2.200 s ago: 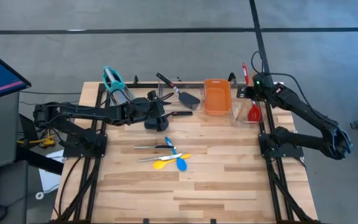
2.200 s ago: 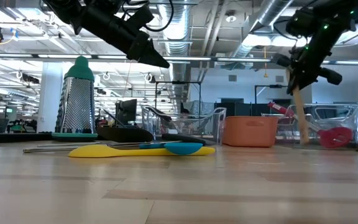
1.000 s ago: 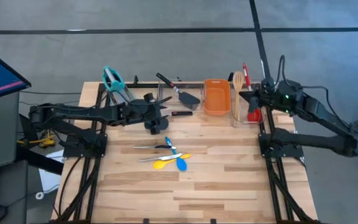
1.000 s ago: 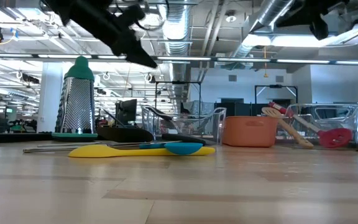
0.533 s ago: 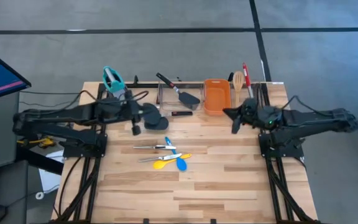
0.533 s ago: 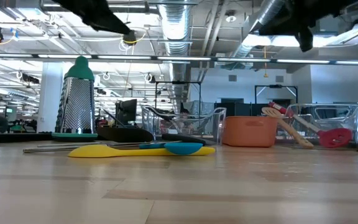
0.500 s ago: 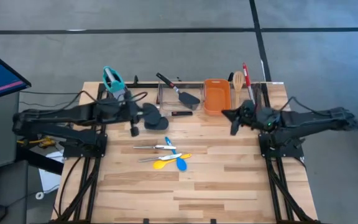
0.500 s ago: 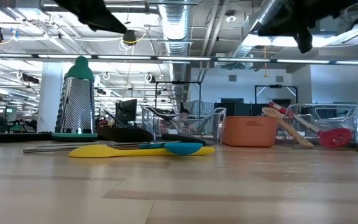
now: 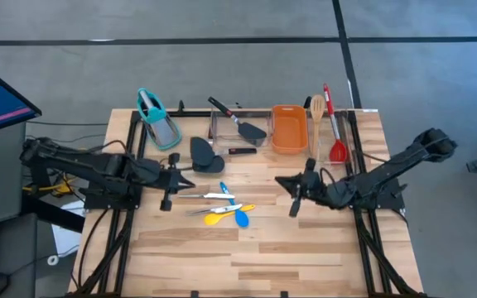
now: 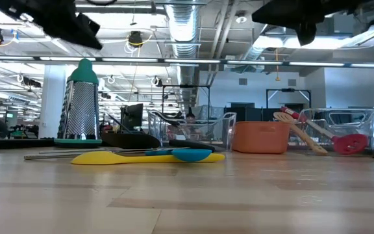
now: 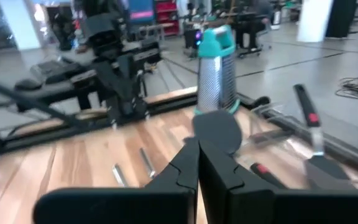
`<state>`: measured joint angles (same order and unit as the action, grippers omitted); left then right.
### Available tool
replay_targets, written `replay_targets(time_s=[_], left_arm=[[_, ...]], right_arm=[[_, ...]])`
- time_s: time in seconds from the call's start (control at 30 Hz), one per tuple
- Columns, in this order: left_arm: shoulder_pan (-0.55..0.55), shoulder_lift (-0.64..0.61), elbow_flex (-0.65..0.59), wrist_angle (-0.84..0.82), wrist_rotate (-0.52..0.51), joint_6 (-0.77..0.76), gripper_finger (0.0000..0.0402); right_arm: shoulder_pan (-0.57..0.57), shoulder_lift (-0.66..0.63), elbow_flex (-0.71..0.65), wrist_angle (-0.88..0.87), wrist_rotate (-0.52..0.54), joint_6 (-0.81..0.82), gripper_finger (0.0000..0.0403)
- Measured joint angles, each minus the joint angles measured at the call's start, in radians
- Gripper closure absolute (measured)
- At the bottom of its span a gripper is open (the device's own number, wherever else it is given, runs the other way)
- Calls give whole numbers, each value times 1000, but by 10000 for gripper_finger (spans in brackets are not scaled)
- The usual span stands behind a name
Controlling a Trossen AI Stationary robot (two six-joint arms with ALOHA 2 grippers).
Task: Pick & Place Kitchen Items
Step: Put the top butter knife in the orange bin
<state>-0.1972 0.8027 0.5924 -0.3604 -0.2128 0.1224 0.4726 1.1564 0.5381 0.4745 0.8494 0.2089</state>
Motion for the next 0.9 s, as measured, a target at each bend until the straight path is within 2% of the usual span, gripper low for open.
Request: replay_targets(time_s=[0.33, 0.53, 0.7, 0.9], left_arm=[[-17, 6, -77, 39, 4, -58, 398], [-17, 50, -139, 216, 67, -45, 390], [-11, 137, -165, 280, 31, -43, 359], [17, 276, -165, 314, 19, -47, 300]], right_arm=[[61, 137, 0, 99, -10, 1, 401], [63, 174, 0, 113, -10, 1, 401], [63, 173, 0, 113, -10, 1, 401], [63, 171, 0, 117, -10, 1, 401]])
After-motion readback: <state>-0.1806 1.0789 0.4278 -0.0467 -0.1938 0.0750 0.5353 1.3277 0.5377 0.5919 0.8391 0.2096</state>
